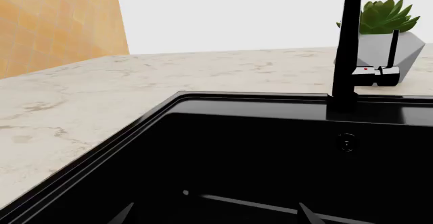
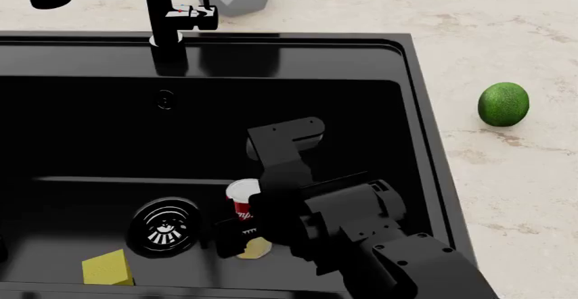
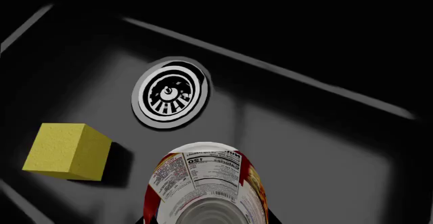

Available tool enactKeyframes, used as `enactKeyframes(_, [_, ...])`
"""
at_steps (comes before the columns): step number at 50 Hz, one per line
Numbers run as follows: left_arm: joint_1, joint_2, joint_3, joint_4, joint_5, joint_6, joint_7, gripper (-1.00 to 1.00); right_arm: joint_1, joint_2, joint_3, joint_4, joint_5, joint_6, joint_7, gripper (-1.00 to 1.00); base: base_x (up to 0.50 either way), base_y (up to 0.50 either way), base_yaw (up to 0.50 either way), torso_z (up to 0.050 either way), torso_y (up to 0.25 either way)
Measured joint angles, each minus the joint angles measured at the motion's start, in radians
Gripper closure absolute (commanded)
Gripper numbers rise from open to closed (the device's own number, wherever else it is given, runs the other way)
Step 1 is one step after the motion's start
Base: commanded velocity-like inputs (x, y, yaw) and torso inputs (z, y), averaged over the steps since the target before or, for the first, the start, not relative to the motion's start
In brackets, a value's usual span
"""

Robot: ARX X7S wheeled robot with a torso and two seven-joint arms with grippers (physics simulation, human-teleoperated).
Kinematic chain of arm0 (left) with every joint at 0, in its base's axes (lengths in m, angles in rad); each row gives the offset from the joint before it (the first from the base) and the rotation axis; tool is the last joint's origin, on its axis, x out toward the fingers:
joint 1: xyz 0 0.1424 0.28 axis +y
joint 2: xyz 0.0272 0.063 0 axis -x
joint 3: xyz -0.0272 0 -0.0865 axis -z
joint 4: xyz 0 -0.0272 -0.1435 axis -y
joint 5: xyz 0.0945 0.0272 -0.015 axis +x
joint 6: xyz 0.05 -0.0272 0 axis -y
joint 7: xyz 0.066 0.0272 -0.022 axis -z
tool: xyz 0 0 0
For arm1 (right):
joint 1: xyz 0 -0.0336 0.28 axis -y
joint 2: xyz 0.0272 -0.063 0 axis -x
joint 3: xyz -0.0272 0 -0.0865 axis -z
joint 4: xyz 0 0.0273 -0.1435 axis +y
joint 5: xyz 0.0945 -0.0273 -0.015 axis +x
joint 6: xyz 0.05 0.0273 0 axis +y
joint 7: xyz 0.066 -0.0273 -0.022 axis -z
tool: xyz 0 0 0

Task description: Pick the canned food from the counter and place it in the sink

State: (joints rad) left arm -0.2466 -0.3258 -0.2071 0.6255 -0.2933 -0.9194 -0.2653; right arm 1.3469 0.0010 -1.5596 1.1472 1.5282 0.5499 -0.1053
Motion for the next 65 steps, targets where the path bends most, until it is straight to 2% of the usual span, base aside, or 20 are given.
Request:
enactKeyframes(21, [0.017, -0.001, -0.011, 0.014, -0.010, 0.001, -0.006, -1.00, -0.034, 0.000, 0.005, 0.015, 0.012, 0.010, 0.006, 1.00, 0.00, 0.00, 0.00, 0.000, 0.000])
enactKeyframes(22, [0.018, -0.001, -0.011, 0.014, -0.011, 0.001, -0.007, -1.00, -0.035, 0.000, 0.005, 0.015, 0.013, 0.009, 0.006, -1.00, 0.00, 0.00, 0.00, 0.000, 0.000])
enactKeyframes(65, [0.011, -0.010, 0.002, 0.017, -0.024, -0.001, -0.018, -1.00, 0.003, -0.001, 0.000, 0.027, 0.010, -0.047, -0.028, -1.00, 0.00, 0.00, 0.00, 0.000, 0.000])
